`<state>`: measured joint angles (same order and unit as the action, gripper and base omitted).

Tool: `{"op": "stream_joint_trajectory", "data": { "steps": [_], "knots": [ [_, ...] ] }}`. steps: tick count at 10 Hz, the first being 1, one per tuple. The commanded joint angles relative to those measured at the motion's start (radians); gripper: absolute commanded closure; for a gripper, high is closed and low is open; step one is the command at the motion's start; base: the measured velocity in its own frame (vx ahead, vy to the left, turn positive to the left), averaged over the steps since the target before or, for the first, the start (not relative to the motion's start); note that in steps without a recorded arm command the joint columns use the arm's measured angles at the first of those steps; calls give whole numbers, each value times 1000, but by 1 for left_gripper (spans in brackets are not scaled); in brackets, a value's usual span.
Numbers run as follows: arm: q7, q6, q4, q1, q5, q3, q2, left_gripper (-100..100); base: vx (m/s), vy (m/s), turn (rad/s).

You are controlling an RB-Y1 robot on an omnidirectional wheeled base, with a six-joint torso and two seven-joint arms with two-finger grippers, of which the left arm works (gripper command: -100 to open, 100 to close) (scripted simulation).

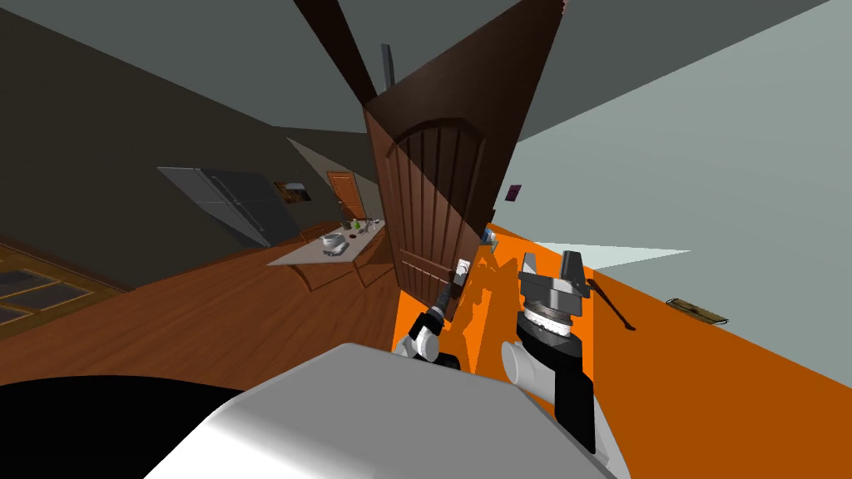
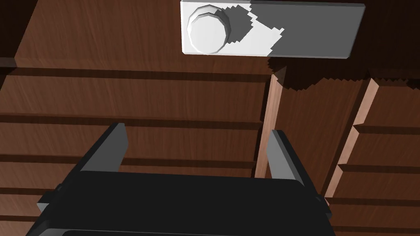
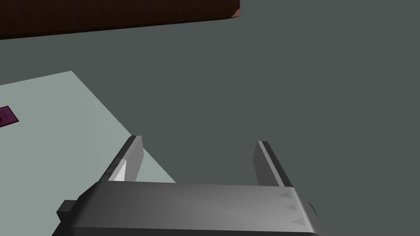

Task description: Push the door open

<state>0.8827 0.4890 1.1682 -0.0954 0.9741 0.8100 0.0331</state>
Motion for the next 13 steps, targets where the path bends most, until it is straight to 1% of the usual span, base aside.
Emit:
{"op": "stream_joint_trajectory", "data": {
  "steps": [1, 2, 5, 6, 7, 9, 11, 12, 13],
  "knots": [
    [0, 0, 0, 0, 0, 0, 0, -100, -73, 3, 8],
    [-5, 2, -6, -5, -3, -4, -29, -100, 99, -12, -18],
    [-11, 1, -12, -14, -9, -15, -52, -100, 202, -49, -14],
    [-16, 0, -17, -20, -13, -22, -54, -100, 196, -110, -27],
    [-19, -1, -20, -24, -16, -26, -50, -100, 202, -161, -22],
    [-25, -3, -26, -31, -21, -35, -30, -100, 202, -161, -19],
    [-31, -4, -32, -39, -26, -44, 12, -100, 145, -155, -20],
    [-24, -7, -31, -39, -23, -45, 4, -100, 54, -68, 4],
    [-24, -7, -31, -39, -23, -45, 4, 100, -4, 7, 5]
  ]
}}
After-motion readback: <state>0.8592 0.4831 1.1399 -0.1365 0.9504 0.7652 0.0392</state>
